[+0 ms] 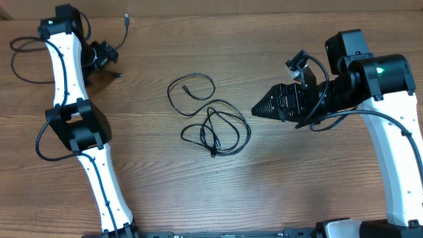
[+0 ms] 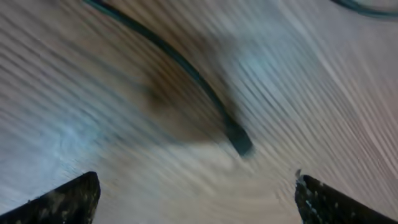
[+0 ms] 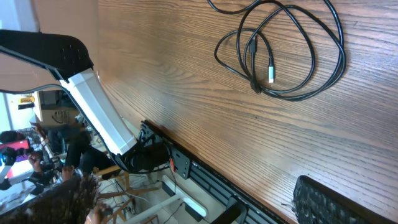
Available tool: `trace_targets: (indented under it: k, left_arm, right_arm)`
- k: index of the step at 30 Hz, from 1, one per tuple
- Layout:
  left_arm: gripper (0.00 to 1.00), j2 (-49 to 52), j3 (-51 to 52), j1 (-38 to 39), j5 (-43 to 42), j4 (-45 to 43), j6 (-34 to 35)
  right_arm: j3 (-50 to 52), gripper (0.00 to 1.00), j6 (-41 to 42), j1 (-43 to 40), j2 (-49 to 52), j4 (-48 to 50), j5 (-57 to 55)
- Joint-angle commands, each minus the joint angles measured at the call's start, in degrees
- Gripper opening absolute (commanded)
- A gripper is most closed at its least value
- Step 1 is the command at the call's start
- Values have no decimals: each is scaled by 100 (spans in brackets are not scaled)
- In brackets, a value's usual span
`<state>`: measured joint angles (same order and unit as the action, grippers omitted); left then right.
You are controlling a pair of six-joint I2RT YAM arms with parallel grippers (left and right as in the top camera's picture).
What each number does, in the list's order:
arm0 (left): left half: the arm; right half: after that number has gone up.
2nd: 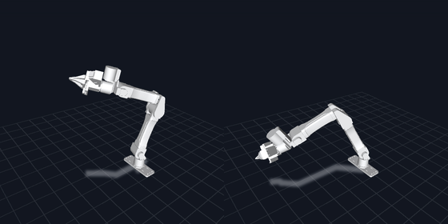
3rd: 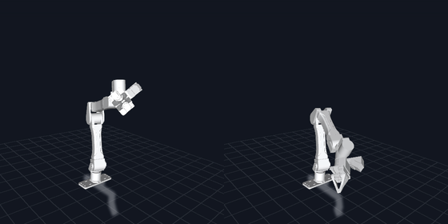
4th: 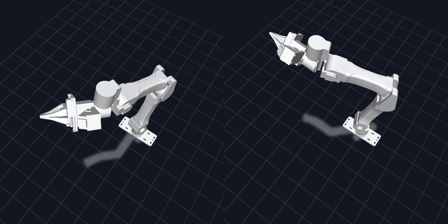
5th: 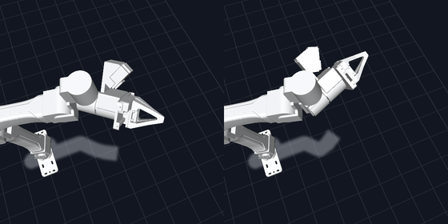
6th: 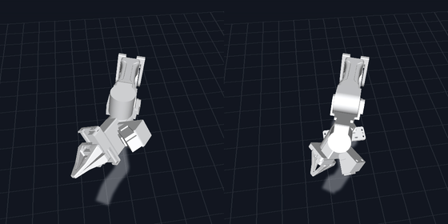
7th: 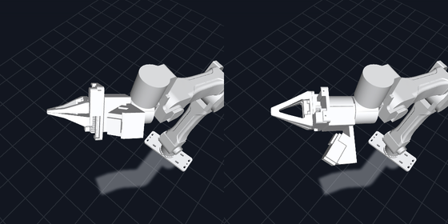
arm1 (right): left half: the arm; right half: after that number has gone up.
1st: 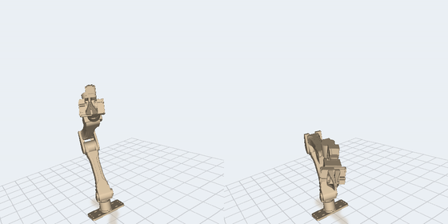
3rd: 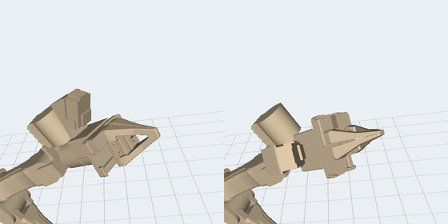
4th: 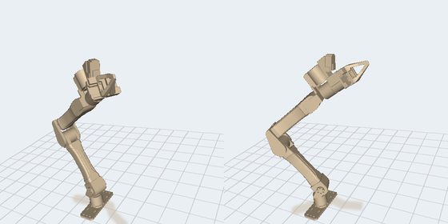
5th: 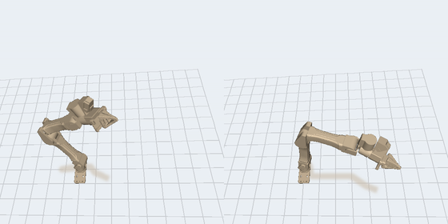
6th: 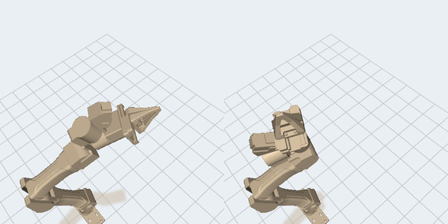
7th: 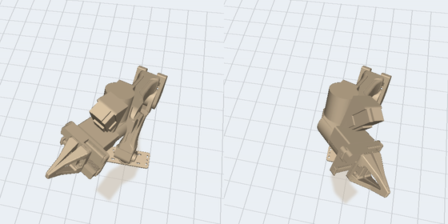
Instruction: Untangle cables
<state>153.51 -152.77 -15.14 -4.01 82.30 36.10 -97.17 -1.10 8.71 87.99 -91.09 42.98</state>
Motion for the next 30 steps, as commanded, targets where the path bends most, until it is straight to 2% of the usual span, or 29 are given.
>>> trace_targets:
  k: [1,4,8,10,13,15,16,17,18,19,26,30]
  left_arm:
    - [100,-127,514,-66,339,-490,612]
    - [90,-127,905,-68,345,-1189,450]
    - [90,-127,1108,-70,334,-1648,463]
    - [79,-127,1145,-57,339,-1731,466]
    - [58,-125,1204,-57,339,-1829,568]
    - [30,-125,1204,-59,439,-1882,573]
    - [18,-125,1204,-59,479,-1928,566]
    - [17,-127,1204,-59,494,-1958,566]
    - [8,-129,1198,-61,485,-2024,568]
    - [4,-131,1172,-68,437,-2050,568]
    - [4,-146,374,-70,37,-2083,542]
    - [4,-146,-417,-57,-11,-2124,157]
  right_arm:
    - [-33,100,-52,-4,-31,13,-59]
    - [-33,100,-52,-4,-31,4,-103]
    - [-33,100,-50,-4,-31,-20,-151]
    - [-33,100,-50,-4,-31,-15,-162]
    - [-33,100,-50,-4,-31,-9,-162]
    - [-33,100,-50,-4,-31,-11,-162]
    - [-33,100,-50,-4,-31,-13,-162]
    - [-33,100,-50,-4,-31,-13,-162]
    - [-33,100,-50,-4,-31,-15,-162]
    - [-33,100,-50,-4,-31,-15,-160]
    - [-33,100,-48,-4,-31,-20,-160]
    - [-33,100,-48,-4,-31,-20,-160]
